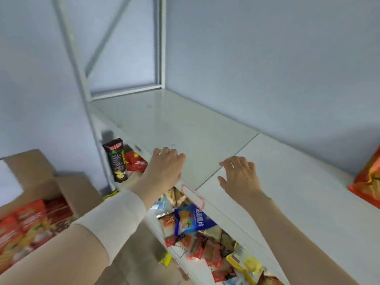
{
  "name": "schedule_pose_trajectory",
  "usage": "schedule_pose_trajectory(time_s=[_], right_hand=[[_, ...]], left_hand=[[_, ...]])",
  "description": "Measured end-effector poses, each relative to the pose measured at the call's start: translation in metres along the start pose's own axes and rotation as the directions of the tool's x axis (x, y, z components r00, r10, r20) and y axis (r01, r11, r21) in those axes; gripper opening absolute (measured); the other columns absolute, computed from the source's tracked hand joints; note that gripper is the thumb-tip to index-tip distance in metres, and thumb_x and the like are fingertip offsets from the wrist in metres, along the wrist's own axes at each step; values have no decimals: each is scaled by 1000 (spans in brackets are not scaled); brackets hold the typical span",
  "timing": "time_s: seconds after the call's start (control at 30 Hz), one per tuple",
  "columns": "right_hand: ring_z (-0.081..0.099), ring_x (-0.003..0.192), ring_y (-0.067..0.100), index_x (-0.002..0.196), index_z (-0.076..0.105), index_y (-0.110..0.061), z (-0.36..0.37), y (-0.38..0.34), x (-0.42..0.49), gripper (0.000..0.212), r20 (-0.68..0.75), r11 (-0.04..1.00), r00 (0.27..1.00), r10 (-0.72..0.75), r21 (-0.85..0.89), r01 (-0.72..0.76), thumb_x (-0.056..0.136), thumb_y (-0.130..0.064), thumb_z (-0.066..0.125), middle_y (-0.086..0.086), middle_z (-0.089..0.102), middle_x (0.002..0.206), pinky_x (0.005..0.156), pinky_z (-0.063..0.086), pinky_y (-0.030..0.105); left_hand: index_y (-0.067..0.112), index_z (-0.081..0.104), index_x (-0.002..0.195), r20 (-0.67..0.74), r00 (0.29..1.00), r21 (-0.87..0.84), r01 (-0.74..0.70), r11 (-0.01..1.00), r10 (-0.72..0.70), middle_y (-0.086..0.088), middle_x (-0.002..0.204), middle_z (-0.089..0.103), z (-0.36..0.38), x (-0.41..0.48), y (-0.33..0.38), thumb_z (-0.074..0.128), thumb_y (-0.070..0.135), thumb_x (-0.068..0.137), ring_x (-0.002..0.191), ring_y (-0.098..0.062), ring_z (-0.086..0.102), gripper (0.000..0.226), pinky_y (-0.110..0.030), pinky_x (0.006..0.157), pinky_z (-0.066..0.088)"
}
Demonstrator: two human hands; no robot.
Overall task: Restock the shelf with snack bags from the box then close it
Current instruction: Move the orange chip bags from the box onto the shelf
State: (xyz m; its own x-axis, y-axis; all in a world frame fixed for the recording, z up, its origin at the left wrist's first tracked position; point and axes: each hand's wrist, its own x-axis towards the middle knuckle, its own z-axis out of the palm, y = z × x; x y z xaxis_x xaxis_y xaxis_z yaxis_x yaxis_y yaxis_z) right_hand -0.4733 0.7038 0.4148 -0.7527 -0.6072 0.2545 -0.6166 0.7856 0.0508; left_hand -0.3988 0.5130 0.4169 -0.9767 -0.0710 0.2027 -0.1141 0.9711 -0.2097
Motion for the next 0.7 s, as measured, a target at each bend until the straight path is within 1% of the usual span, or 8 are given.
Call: schedule_pose_trajectory(time_s=[0.1,0.23,0.3,0.43,0.53,0.6,0.67,0.7], right_hand=[[31,132,24,136,40,-20,9,-90,19,46,9,988,988,-152,-9,152,94,-36,43,2,39,140,105,25,38],[32,130,25,135,40,-19,24,-207,47,43,6,950,950,-311,1,311,95,-35,38,4,40,140,103,29,38],[38,125,25,131,44,-17,33,-261,61,41,12,921,921,-389,8,389,94,-35,42,5,46,134,98,33,38],[51,109,29,118,57,-14,60,-357,88,38,47,866,865,-499,64,496,84,-32,58,7,57,117,83,42,39],[63,81,33,91,68,-11,92,-421,108,37,88,825,822,-563,112,554,59,-25,80,10,65,87,64,49,40],[64,71,32,81,68,-11,120,-461,120,40,99,816,812,-576,128,564,48,-25,86,10,65,77,56,51,38],[63,71,31,81,68,-11,144,-499,130,41,151,792,778,-610,143,593,49,-27,87,10,64,77,56,51,39],[63,79,31,89,67,-11,156,-516,133,39,205,782,755,-623,154,603,58,-29,83,10,64,85,63,50,40]], left_hand=[[15,45,125,18,991,71,128,989,-129,-5,120,53,13,-66,-82,43,24,95,113,-26,49,32,-38,95,37],[17,52,119,104,939,90,319,943,-328,-5,111,58,34,-146,-175,55,27,89,104,-26,55,31,-37,87,42],[16,62,105,108,899,112,413,904,-424,-5,97,64,47,-179,-219,70,28,78,91,-26,61,31,-37,79,49],[16,46,125,216,803,122,542,831,-556,-6,121,52,86,-236,-296,49,30,92,112,-25,49,36,-36,93,37],[18,44,124,242,726,159,624,765,-643,-4,121,50,118,-269,-348,47,29,92,111,-23,47,33,-35,92,37],[19,44,125,308,652,138,689,711,-692,-3,122,50,143,-291,-375,47,31,93,113,-23,47,35,-34,93,38],[19,44,125,363,574,164,736,657,-734,-3,122,50,166,-312,-398,49,34,92,113,-23,47,37,-34,92,39],[19,43,126,392,535,159,762,628,-748,-3,122,50,177,-321,-409,50,35,92,113,-23,47,38,-35,92,39]])
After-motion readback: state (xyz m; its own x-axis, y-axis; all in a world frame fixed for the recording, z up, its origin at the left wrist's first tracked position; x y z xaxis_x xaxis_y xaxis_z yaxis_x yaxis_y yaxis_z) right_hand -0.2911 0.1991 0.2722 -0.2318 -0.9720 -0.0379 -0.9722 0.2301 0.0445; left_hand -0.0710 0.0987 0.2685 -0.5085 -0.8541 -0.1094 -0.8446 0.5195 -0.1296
